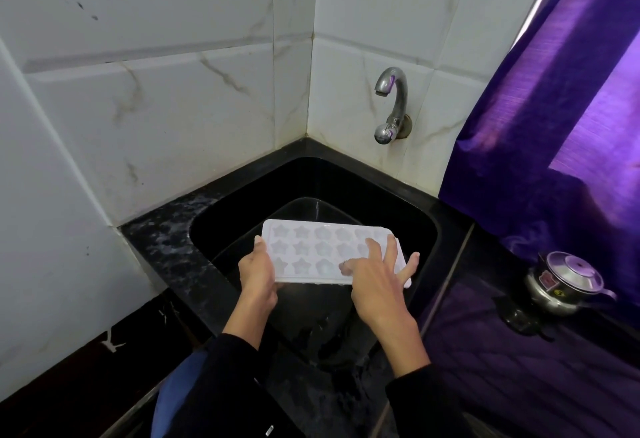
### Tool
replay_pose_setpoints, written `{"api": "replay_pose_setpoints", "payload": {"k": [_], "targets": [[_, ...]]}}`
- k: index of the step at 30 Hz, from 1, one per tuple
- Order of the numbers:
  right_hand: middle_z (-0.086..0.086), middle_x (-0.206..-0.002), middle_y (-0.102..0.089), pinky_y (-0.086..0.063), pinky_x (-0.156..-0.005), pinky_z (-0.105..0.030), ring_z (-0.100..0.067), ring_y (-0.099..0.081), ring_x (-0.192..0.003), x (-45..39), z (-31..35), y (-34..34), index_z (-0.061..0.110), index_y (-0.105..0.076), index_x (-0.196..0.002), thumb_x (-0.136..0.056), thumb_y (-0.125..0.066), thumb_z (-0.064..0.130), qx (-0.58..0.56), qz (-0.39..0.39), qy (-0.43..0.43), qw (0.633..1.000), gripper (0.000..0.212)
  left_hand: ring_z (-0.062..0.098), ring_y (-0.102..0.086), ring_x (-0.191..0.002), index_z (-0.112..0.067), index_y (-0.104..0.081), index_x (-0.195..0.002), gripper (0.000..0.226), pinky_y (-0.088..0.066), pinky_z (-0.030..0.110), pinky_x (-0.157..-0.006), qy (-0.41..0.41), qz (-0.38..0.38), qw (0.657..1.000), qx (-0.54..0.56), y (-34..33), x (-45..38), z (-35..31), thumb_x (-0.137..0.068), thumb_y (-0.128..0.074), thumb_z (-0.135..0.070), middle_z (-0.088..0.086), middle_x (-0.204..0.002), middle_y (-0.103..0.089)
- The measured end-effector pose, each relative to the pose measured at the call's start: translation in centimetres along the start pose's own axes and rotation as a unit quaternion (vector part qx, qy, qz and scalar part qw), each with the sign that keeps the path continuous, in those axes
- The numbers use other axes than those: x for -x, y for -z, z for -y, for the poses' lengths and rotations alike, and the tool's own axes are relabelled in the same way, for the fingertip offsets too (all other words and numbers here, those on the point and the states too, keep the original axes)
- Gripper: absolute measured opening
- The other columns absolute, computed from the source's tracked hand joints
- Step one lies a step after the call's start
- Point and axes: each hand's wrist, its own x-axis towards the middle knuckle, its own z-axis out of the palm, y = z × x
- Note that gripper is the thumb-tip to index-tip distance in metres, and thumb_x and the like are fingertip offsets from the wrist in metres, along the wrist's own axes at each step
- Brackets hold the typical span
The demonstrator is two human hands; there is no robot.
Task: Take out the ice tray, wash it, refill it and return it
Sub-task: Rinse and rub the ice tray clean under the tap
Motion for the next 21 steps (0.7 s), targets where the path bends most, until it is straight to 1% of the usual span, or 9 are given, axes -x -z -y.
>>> {"api": "replay_pose_setpoints", "payload": {"k": [2,3,7,9,13,15,17,19,21], "targets": [[-0.011,-0.157,-0.015,0.015,-0.109,-0.069,-0.039,0.019,-0.146,-0.05,-0.24,0.03,0.035,-0.064,-0.118,-0.079,-0.049,-0.015,-0.003,0.001,-0.004,1.000,0.065,0.029,-0.066,-0.086,-0.016,-0.057,-0.083,0.036,-0.054,0.050,-0.086,0.001,-0.002,1.000,0.003,0.12,-0.06,-0.06,-0.101,-0.039,-0.041,0.008,-0.092,-0.067],[-0.011,-0.157,-0.016,0.015,-0.109,-0.069,-0.039,0.019,-0.146,-0.11,-0.28,0.12,0.036,-0.064,-0.119,-0.080,-0.050,-0.014,-0.006,0.000,-0.008,1.000,0.065,0.030,-0.066,-0.088,-0.015,-0.057,-0.084,0.036,-0.054,0.051,-0.087,0.002,-0.002,1.000,0.003,0.15,-0.09,-0.09,-0.100,-0.039,-0.041,0.008,-0.093,-0.067],[-0.012,-0.161,-0.007,0.016,-0.109,-0.067,-0.038,0.021,-0.146,-0.21,0.13,0.37,0.030,-0.065,-0.117,-0.082,-0.050,-0.011,-0.008,-0.007,-0.010,1.000,0.056,0.030,-0.066,-0.089,-0.015,-0.058,-0.085,0.035,-0.054,0.051,-0.086,0.007,0.002,1.000,0.006,0.04,-0.04,-0.20,-0.100,-0.039,-0.041,0.010,-0.097,-0.067],[-0.012,-0.161,-0.007,0.015,-0.110,-0.068,-0.037,0.021,-0.146,-0.14,0.37,0.35,0.025,-0.066,-0.115,-0.084,-0.050,-0.010,-0.006,-0.011,-0.001,1.000,0.049,0.030,-0.066,-0.090,-0.015,-0.058,-0.085,0.035,-0.054,0.051,-0.086,0.006,0.001,1.000,0.012,0.04,-0.11,-0.21,-0.100,-0.039,-0.041,0.009,-0.097,-0.067],[-0.012,-0.158,-0.014,0.016,-0.108,-0.068,-0.039,0.020,-0.146,-0.02,0.13,0.23,0.030,-0.067,-0.112,-0.077,-0.050,-0.015,0.000,-0.008,0.000,1.000,0.060,0.027,-0.066,-0.085,-0.016,-0.057,-0.083,0.035,-0.055,0.049,-0.085,0.003,0.000,1.000,0.016,0.30,-0.10,-0.25,-0.100,-0.039,-0.041,0.007,-0.091,-0.066],[-0.011,-0.158,-0.014,0.016,-0.108,-0.068,-0.039,0.020,-0.146,-0.03,0.03,0.30,0.032,-0.067,-0.112,-0.078,-0.051,-0.014,-0.003,-0.008,-0.005,1.000,0.059,0.028,-0.066,-0.086,-0.016,-0.057,-0.084,0.035,-0.054,0.050,-0.085,0.004,0.000,1.000,0.014,0.36,-0.12,-0.22,-0.100,-0.039,-0.041,0.008,-0.093,-0.067],[-0.011,-0.160,-0.010,0.016,-0.109,-0.068,-0.038,0.020,-0.146,-0.07,0.10,0.34,0.033,-0.066,-0.114,-0.079,-0.051,-0.012,-0.004,-0.010,-0.008,1.000,0.059,0.028,-0.066,-0.086,-0.016,-0.057,-0.084,0.035,-0.054,0.050,-0.086,0.004,0.002,1.000,0.012,0.30,-0.07,-0.24,-0.100,-0.039,-0.041,0.008,-0.094,-0.067],[-0.011,-0.161,-0.007,0.015,-0.110,-0.068,-0.038,0.021,-0.146,-0.04,0.32,0.38,0.029,-0.065,-0.116,-0.082,-0.050,-0.011,-0.004,-0.013,-0.004,1.000,0.055,0.027,-0.066,-0.085,-0.016,-0.057,-0.084,0.035,-0.054,0.050,-0.085,0.003,0.003,1.000,0.014,0.16,-0.04,-0.26,-0.100,-0.039,-0.041,0.008,-0.093,-0.067],[-0.012,-0.161,-0.008,0.015,-0.110,-0.068,-0.038,0.020,-0.147,0.06,0.52,0.36,0.026,-0.065,-0.116,-0.082,-0.049,-0.011,0.003,-0.017,0.004,1.000,0.052,0.027,-0.066,-0.085,-0.016,-0.058,-0.084,0.035,-0.055,0.050,-0.085,0.001,0.002,1.000,0.017,0.11,-0.01,-0.30,-0.100,-0.039,-0.041,0.007,-0.091,-0.067]]}}
